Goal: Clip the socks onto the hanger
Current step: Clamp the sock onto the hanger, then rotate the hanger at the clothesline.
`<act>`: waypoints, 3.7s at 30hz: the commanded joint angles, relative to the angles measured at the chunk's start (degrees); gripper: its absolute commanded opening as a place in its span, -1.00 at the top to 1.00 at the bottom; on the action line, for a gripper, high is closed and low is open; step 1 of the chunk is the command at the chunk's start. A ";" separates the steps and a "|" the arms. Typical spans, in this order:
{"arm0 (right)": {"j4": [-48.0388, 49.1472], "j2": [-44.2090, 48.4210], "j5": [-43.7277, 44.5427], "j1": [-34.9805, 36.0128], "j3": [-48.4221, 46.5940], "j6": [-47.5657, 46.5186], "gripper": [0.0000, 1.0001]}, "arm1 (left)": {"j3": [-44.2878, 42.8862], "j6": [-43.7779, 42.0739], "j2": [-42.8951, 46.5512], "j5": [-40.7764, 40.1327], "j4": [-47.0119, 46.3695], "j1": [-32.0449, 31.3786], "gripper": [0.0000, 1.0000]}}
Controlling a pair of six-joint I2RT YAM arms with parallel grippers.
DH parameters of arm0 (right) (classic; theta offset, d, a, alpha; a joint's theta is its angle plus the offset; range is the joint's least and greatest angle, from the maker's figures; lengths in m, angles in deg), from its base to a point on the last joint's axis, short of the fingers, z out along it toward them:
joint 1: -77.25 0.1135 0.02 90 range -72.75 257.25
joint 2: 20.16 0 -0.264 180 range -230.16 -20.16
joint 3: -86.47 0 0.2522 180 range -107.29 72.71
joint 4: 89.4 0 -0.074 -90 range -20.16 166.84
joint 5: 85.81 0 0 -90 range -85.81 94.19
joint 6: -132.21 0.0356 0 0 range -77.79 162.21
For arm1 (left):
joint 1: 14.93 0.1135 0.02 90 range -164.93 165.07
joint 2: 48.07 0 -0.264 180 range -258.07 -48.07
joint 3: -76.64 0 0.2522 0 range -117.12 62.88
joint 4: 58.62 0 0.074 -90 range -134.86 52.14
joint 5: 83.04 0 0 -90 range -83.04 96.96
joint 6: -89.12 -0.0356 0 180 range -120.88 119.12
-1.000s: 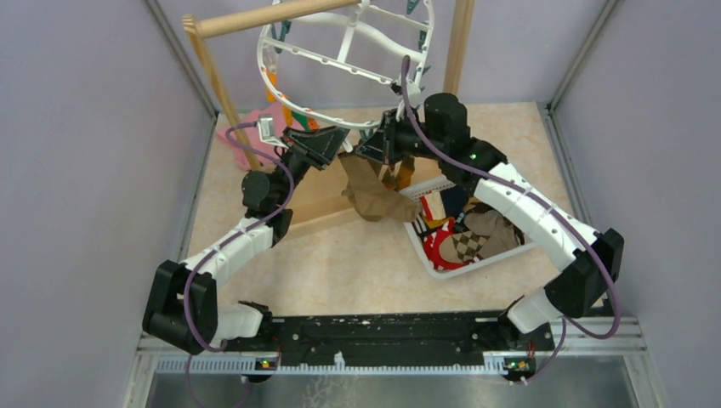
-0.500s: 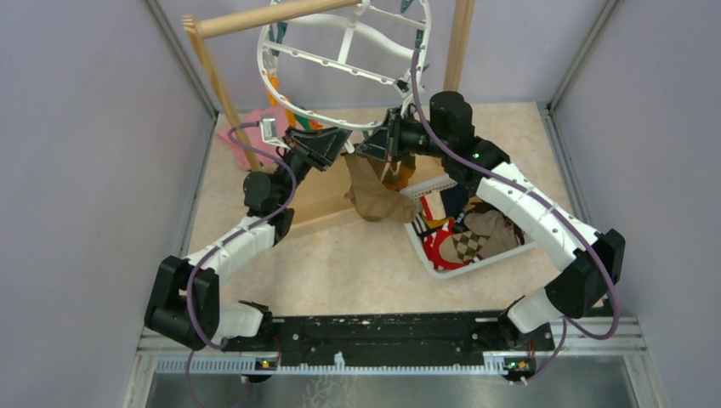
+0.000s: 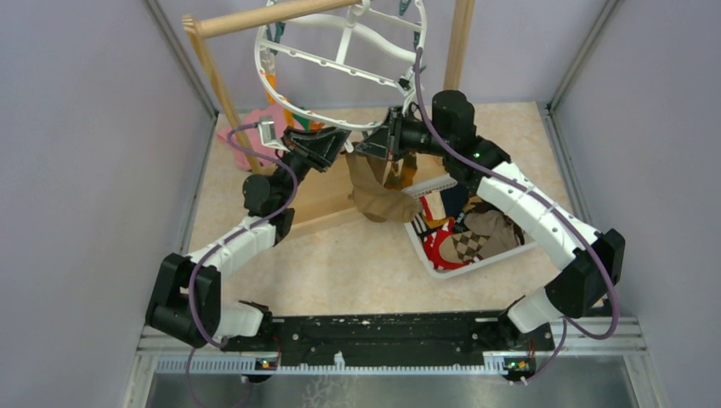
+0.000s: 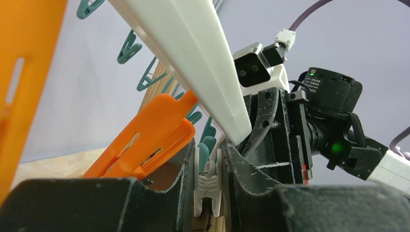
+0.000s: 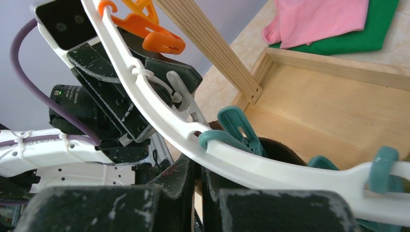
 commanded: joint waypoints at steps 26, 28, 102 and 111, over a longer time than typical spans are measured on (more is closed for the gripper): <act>11.43 1.01 -9.24 -3.09 2.47 9.04 1.00 | -0.27 -8.52 -3.56 7.35 -14.80 -0.02 0.45; 11.26 0.90 -8.89 -3.17 2.61 8.91 1.00 | -0.39 -7.67 -3.82 7.65 -15.12 -0.03 0.45; 8.41 25.00 -11.05 -20.32 35.87 -37.61 -0.65 | 23.00 -29.45 -3.40 0.59 -5.39 0.32 -0.89; 29.62 12.67 -14.09 -15.41 33.68 -20.94 -0.30 | 28.80 -28.54 19.21 -6.36 16.59 0.27 -0.95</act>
